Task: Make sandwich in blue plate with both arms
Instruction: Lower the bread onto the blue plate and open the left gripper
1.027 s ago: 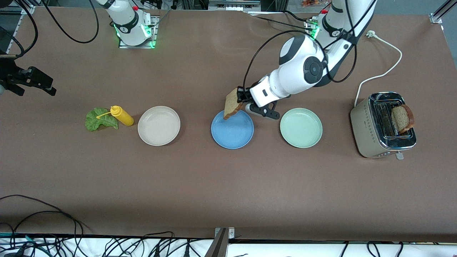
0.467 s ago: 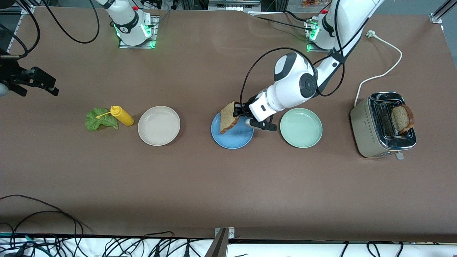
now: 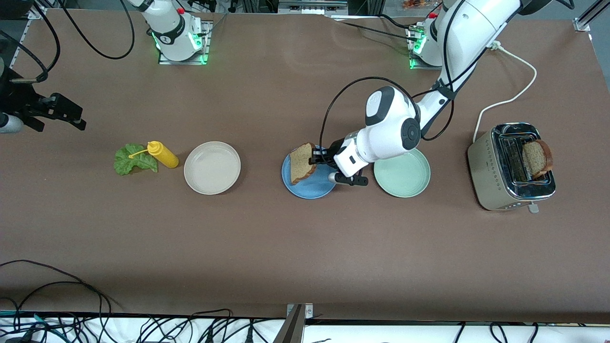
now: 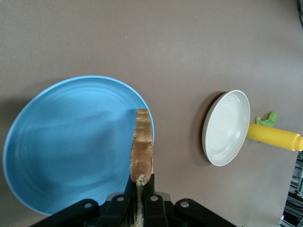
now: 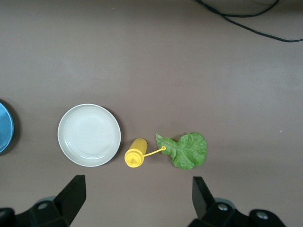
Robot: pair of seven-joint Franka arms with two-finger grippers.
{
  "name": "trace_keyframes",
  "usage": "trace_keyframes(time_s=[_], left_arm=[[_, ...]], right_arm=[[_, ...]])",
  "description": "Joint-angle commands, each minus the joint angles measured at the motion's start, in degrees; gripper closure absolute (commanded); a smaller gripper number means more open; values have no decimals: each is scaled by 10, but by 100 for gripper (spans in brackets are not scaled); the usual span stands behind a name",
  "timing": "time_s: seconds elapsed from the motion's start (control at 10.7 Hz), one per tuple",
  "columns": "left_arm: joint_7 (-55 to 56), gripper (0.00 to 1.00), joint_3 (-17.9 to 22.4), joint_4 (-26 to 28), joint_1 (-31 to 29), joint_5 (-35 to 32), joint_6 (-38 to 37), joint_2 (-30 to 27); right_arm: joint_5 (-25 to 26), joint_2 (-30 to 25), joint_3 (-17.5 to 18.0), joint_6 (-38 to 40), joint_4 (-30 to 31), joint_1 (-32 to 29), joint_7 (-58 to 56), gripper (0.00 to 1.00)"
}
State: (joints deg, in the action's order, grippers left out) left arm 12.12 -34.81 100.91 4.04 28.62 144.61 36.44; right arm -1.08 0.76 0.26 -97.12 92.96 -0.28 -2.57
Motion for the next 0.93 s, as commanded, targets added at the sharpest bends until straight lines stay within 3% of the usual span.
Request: trace_keyframes(time_s=[0.0, 0.75, 0.84], left_arm=[[-58, 100, -2, -18, -2, 58, 1, 15], [-69, 100, 6, -23, 0, 53, 26, 38], [-69, 91, 6, -23, 0, 53, 26, 41]], right_arm=[[-4, 3, 3, 12, -7, 13, 0, 0], [-2, 1, 4, 19, -7, 15, -2, 0], [-4, -1, 8, 19, -7, 19, -3, 0]])
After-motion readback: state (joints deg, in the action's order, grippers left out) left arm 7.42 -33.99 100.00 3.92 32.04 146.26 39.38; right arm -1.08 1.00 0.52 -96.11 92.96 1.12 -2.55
